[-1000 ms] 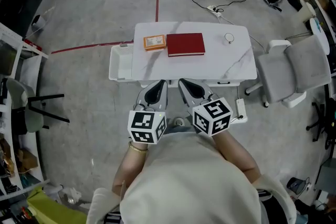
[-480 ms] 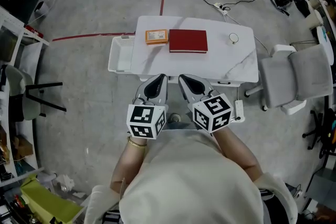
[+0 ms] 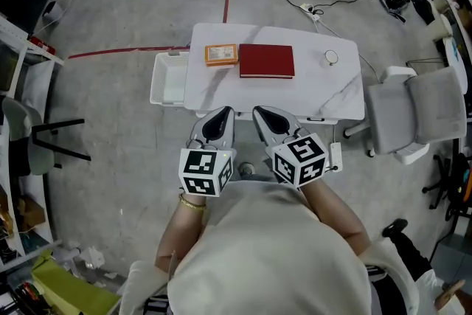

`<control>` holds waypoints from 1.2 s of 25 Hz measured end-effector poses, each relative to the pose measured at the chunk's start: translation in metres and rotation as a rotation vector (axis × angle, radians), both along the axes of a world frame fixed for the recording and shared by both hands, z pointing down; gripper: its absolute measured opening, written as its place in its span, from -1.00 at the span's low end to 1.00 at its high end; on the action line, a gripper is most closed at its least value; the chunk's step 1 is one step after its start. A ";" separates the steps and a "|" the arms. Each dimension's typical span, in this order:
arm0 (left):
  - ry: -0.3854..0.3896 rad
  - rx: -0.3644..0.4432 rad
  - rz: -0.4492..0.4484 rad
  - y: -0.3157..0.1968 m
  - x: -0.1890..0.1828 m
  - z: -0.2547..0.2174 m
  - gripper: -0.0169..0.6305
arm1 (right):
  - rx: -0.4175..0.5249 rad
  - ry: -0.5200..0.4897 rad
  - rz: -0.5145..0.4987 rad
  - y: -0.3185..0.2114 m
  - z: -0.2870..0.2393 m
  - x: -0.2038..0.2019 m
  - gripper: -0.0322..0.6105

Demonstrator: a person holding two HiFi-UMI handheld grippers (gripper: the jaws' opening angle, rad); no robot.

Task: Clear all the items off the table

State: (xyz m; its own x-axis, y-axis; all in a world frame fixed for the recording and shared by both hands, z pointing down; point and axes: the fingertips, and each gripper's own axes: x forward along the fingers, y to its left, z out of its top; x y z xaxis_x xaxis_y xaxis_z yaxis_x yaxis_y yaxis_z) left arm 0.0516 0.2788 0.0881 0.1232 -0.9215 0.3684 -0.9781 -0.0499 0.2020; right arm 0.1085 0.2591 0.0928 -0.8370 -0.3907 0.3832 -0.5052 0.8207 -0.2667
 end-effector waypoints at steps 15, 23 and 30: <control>-0.017 -0.039 0.037 -0.072 -0.103 0.019 -0.92 | -0.042 0.039 0.053 -0.068 0.021 -0.098 -0.91; -0.014 -0.101 0.065 -0.097 -0.143 0.043 -0.92 | -0.076 0.073 0.092 -0.101 0.039 -0.138 -0.91; -0.015 -0.169 0.104 -0.114 -0.169 0.074 -0.92 | -0.119 0.095 0.149 -0.128 0.066 -0.157 -0.91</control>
State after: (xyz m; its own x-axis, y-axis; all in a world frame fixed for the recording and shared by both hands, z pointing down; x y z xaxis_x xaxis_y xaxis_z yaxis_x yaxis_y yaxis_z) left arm -0.1176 0.1652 0.1625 0.2082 -0.8290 0.5190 -0.9723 -0.1178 0.2018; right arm -0.0489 0.1312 0.1590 -0.7311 -0.4546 0.5088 -0.6462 0.7007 -0.3024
